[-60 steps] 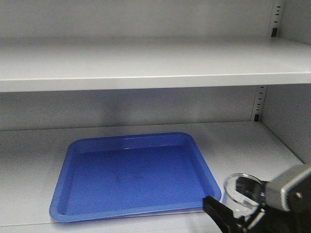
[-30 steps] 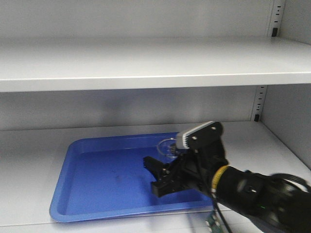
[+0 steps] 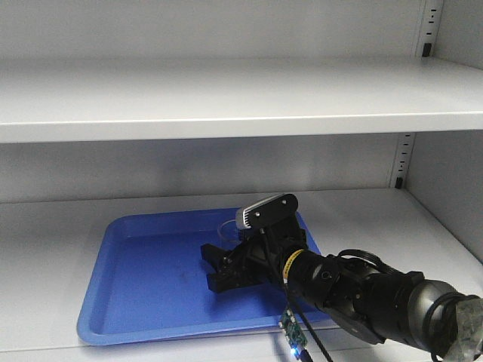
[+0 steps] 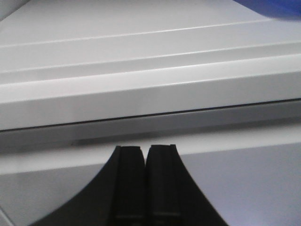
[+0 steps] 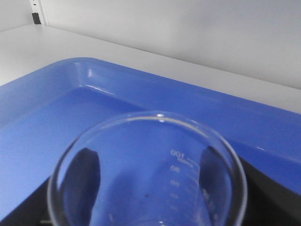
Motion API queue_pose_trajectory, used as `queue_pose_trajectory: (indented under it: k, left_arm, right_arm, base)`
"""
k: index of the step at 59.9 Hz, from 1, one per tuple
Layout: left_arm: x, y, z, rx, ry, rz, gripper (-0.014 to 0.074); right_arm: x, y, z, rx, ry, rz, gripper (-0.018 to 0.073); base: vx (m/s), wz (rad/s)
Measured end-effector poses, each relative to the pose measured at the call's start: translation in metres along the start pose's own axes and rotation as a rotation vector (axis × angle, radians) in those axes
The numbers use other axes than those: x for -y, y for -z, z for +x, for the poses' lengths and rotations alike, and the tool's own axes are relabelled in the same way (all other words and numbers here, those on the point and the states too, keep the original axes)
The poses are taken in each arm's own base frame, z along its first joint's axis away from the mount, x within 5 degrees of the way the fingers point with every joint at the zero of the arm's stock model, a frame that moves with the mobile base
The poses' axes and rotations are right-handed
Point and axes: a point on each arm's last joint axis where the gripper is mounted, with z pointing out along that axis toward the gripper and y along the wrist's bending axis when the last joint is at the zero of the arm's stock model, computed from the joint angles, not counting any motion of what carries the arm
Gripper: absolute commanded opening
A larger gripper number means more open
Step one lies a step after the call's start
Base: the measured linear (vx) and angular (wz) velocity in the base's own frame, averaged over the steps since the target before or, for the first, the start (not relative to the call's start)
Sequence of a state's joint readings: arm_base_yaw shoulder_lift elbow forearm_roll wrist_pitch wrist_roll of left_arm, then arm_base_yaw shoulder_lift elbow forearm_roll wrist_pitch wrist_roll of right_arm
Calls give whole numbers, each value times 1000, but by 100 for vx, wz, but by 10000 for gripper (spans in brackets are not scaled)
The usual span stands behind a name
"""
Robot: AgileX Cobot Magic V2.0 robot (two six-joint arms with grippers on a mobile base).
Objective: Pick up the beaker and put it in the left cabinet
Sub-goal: 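Extend the right arm and lower the beaker onto the blue tray, then open the right gripper and withdraw it from the beaker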
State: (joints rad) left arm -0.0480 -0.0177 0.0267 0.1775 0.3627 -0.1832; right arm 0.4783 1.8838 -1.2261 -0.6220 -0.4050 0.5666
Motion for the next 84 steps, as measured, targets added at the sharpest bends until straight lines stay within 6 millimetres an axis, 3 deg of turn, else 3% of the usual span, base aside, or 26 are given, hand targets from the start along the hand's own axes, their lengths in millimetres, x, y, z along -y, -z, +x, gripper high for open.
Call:
queue_pose_trajectory:
  k: [19,29,46,67,77,84]
  left_arm:
    - [0,0,0,0,0,0,4]
    - [0,0,0,0,0,0,4]
    - [0,0,0,0,0,0,4]
    - [0,0,0,0,0,0,4]
    - [0,0,0,0,0,0,4]
    - [0,0,0,0,0,0,4]
  right_arm:
    - [0,0,-1,2,5,-1,543]
    - [0,0,-1,1,6,0,622]
    - [-1,2,-5,12,9,-1,603]
    - [-7,31,-51,132,38,0,547]
    - [-4,44,-61,96,45,58,397]
    - [1,57,-65,6,43,149,153]
  base:
    - [0,0]
    - [0,0]
    - [0,0]
    - [0,0]
    - [0,0]
    - [0,0]
